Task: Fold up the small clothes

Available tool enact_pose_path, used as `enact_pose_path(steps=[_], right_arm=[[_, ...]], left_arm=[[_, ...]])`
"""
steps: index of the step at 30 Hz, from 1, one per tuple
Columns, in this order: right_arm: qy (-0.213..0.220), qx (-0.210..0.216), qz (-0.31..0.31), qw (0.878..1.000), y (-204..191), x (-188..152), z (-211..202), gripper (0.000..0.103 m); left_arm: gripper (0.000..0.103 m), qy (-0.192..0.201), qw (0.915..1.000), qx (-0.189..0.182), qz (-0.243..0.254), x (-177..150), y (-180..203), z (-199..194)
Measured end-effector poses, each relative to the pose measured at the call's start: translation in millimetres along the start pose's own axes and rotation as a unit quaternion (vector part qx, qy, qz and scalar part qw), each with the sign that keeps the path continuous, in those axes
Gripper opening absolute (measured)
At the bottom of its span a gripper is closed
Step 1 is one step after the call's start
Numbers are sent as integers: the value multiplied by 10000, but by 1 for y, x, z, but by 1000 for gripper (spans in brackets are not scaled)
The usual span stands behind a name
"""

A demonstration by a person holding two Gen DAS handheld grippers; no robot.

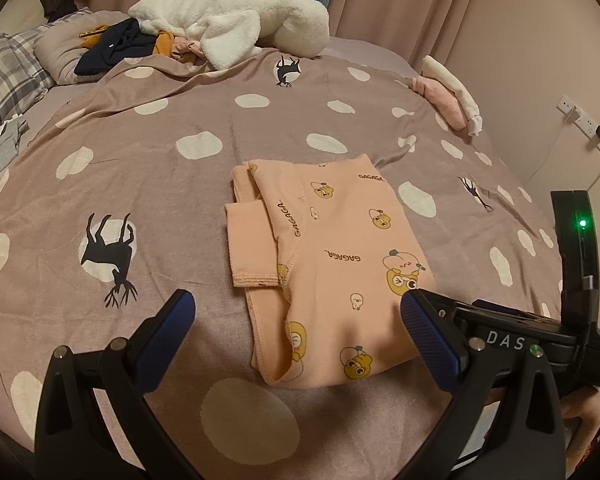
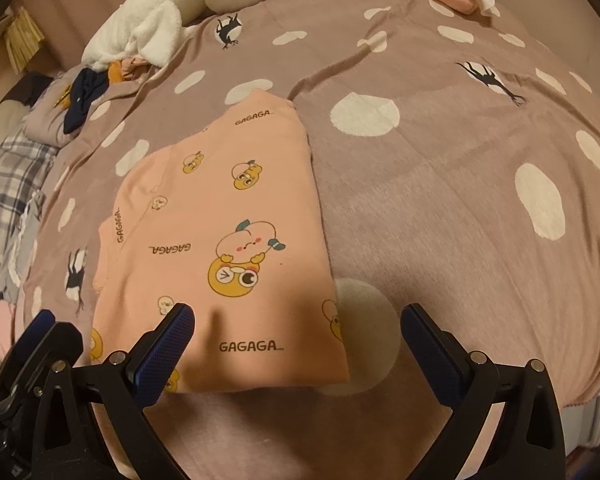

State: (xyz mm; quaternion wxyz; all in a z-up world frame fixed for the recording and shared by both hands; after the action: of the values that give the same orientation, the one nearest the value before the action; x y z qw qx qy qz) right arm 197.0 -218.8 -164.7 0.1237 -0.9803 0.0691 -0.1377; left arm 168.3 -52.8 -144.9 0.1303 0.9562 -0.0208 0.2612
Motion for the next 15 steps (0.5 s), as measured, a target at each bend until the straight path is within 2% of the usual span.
enact_pose_path(steps=[15], right_arm=[[-38,-16,9,10000,0,-2,2,102]], left_arm=[[103,-66,9999,17,-98,-2,-3,3]])
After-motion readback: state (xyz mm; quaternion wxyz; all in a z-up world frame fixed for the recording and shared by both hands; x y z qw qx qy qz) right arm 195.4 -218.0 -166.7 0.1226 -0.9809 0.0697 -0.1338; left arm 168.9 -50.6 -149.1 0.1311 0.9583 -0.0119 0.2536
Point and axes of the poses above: each gripper's, at about its wrist camera, not at the fingertips, and z roughly the way its jaws point, y to its right, x to its top, the point moved 10 cm from there along z, roughly the way its jaws point, and after that the axes turned 10 degrees about -y, right-handed, at the moved point
